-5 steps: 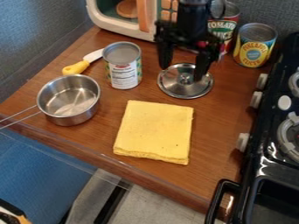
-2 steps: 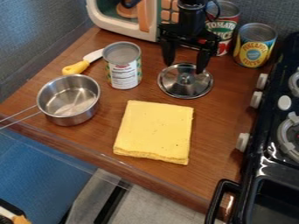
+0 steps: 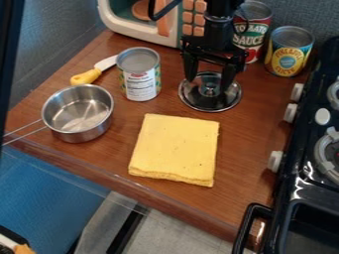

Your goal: Put the pot lid on the table over the pot on the bottom left of the table

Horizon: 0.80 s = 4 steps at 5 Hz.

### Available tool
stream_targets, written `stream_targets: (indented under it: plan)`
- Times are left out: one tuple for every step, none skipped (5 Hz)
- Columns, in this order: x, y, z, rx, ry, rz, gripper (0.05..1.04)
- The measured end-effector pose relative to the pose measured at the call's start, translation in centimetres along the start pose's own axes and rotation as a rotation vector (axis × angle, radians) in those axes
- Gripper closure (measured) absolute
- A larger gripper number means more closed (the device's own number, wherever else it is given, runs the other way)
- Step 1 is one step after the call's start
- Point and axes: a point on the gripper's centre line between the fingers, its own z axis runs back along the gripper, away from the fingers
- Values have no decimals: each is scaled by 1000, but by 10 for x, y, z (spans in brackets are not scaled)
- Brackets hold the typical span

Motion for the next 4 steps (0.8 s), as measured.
stream_targets:
  plan:
    - [0, -2, 0, 2, 4, -5, 110]
    - [-1, -3, -6, 10, 19, -19, 384]
    - [0, -4, -6, 17, 17, -22, 692]
    - [0, -4, -5, 29, 13, -26, 802]
